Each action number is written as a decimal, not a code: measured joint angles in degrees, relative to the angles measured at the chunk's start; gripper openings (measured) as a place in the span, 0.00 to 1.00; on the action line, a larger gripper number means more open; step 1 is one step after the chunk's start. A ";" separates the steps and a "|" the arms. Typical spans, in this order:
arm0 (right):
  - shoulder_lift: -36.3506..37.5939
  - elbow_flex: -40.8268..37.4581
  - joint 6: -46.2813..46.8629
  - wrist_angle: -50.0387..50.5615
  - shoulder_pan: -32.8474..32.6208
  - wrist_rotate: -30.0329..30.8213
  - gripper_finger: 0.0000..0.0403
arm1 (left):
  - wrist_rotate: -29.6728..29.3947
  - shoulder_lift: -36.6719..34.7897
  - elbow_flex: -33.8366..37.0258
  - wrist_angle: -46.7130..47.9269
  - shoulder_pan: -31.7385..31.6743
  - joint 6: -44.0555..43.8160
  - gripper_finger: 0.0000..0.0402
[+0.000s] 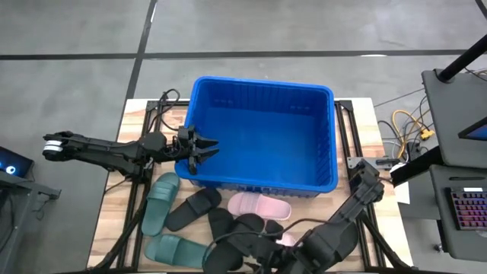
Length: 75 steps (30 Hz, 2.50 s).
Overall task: Pick and place slides into bin
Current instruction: Put the top right black slide into the blue bin
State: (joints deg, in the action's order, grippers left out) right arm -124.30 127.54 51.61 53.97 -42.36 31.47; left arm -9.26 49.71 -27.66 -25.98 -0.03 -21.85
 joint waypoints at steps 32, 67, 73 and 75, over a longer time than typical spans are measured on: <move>15.40 -34.97 -1.76 -26.39 9.76 -21.09 0.40 | 0.02 -0.02 0.00 0.10 0.02 -0.08 0.38; 20.94 -57.52 2.37 -47.34 13.45 -23.94 0.58 | 0.04 -0.02 0.00 1.90 0.01 0.07 0.38; 19.25 -57.61 2.12 -49.40 13.38 -24.35 0.57 | 0.04 -0.02 0.00 2.64 0.02 -0.14 0.38; 19.25 -57.65 1.85 -50.18 13.38 -24.29 0.57 | 0.02 -0.02 0.00 2.54 0.02 -0.13 0.38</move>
State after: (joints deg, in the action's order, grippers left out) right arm -105.06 69.90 53.46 3.79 -28.97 7.17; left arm -9.23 49.69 -27.66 -23.44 -0.01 -21.98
